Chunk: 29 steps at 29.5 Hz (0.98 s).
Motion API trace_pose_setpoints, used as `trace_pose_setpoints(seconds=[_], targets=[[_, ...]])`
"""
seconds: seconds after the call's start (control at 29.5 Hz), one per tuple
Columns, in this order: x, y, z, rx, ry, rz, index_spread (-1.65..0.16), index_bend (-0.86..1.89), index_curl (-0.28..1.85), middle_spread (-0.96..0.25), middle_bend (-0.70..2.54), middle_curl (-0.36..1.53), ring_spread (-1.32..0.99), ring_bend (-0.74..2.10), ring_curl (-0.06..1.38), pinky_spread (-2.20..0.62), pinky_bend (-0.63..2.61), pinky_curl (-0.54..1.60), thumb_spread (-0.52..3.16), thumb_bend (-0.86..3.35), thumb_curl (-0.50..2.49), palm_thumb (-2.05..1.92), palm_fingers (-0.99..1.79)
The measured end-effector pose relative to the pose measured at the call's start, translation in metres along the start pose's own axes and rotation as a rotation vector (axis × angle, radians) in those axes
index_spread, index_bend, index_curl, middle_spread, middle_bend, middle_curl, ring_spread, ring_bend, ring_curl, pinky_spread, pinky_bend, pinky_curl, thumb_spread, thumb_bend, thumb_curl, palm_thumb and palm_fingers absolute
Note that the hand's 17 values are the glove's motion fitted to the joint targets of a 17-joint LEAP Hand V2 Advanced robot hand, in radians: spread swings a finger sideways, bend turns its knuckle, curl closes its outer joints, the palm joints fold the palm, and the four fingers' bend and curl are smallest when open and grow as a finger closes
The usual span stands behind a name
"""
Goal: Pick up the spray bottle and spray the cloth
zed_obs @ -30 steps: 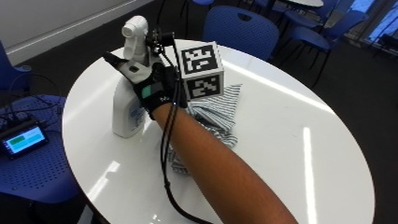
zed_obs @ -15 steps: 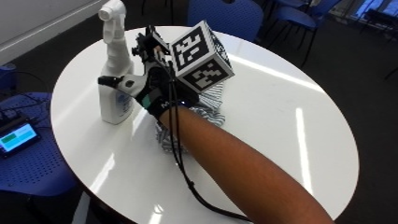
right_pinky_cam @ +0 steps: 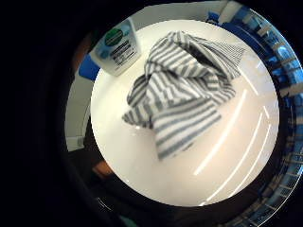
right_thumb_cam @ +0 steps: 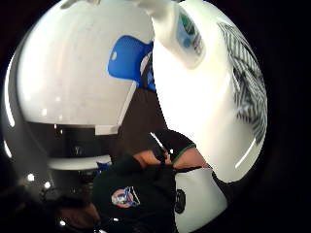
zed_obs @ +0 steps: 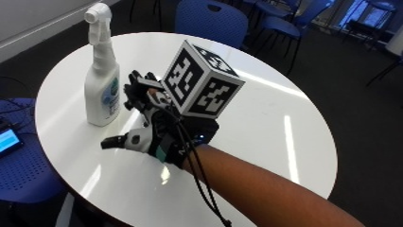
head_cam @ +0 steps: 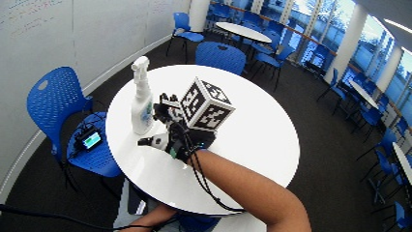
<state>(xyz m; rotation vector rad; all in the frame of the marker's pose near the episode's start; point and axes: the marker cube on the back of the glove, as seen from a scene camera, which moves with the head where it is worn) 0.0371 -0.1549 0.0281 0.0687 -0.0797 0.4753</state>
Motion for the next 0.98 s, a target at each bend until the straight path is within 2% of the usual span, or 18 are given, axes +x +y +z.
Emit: trace_pose_setpoints(seconds=[0.24, 0.58, 0.98], targets=[[-0.028, 0.060, -0.006, -0.052, 0.163, -0.203, -0.44, 0.15, 0.23, 0.03, 0.19, 0.34, 0.03, 0.32, 0.29, 0.25, 0.44, 0.35, 0.92, -0.07, 0.40, 0.46, -0.03], [-0.058, 0.125, -0.008, -0.105, 0.222, -0.404, -0.45, 0.17, 0.25, 0.02, 0.19, 0.33, 0.02, 0.28, 0.28, 0.24, 0.40, 0.34, 0.93, -0.06, 0.34, 0.29, 0.01], [-0.055, 0.144, -0.004, -0.156, 0.182, -0.412, -0.46, 0.18, 0.27, 0.01, 0.18, 0.32, 0.02, 0.26, 0.27, 0.24, 0.38, 0.33, 0.93, -0.03, 0.32, 0.26, 0.05]])
